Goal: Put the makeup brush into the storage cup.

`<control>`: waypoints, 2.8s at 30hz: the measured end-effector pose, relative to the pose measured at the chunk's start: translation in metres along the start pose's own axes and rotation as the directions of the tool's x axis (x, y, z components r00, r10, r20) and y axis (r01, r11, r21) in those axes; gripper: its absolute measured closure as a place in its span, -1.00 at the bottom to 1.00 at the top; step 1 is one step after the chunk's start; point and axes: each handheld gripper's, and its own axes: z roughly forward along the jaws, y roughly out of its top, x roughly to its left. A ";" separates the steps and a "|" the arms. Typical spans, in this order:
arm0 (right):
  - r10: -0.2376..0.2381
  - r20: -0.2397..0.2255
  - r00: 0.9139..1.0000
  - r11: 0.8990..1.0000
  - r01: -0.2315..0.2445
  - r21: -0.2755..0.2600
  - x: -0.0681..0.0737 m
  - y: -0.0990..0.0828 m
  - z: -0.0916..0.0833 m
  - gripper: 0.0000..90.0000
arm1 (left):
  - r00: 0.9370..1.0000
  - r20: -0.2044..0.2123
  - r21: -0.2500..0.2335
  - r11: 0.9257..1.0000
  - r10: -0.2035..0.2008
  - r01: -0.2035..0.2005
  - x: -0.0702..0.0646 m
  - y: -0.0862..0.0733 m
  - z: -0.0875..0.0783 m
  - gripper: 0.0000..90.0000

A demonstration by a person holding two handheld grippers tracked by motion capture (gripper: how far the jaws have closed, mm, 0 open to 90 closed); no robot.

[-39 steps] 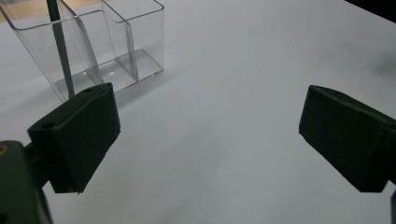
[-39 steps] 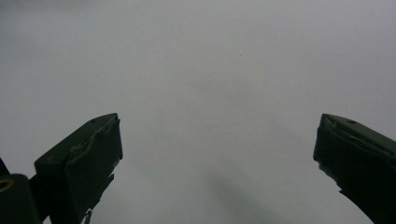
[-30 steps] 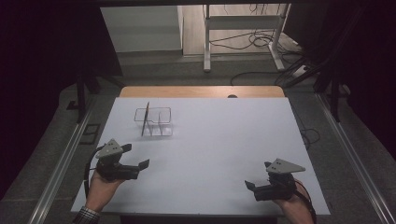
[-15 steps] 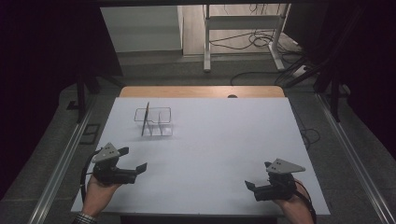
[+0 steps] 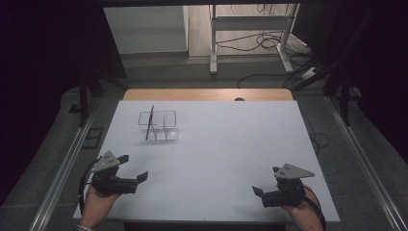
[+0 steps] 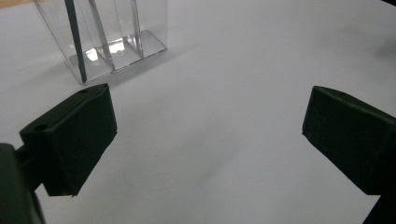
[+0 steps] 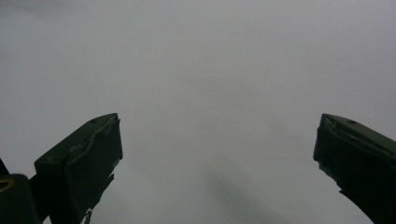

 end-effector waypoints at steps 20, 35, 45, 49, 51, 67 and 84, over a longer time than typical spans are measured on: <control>0.005 0.002 1.000 1.000 -0.005 -0.007 0.000 0.000 0.000 -0.97 | 0.999 -0.053 0.029 1.000 -0.010 0.011 0.002 -0.014 -0.010 -0.96; 0.012 0.005 1.000 1.000 -0.012 -0.013 -0.001 0.000 -0.001 -0.97 | 0.995 -0.095 0.055 0.998 -0.004 0.009 0.004 -0.024 -0.016 -0.97; 0.014 0.007 1.000 1.000 -0.014 -0.016 -0.002 0.000 -0.001 -0.98 | 0.993 -0.114 0.063 0.998 -0.006 0.013 0.005 -0.030 -0.021 -0.97; 0.015 0.008 1.000 1.000 -0.014 -0.016 -0.002 0.000 -0.001 -0.98 | 0.993 -0.119 0.063 0.998 -0.008 0.016 0.006 -0.032 -0.023 -0.97; 0.014 0.008 1.000 1.000 -0.014 -0.016 -0.002 0.000 -0.001 -0.98 | 0.992 -0.123 0.064 0.998 -0.009 0.017 0.006 -0.032 -0.024 -0.97; 0.014 0.007 1.000 1.000 -0.013 -0.012 -0.002 0.000 -0.001 -0.98 | 0.990 -0.143 0.071 0.997 -0.012 0.023 0.008 -0.040 -0.032 -0.97; 0.012 0.008 1.000 1.000 -0.012 -0.008 -0.002 0.000 -0.001 -0.98 | 0.987 -0.158 0.088 0.995 -0.027 0.042 0.010 -0.048 -0.039 -0.97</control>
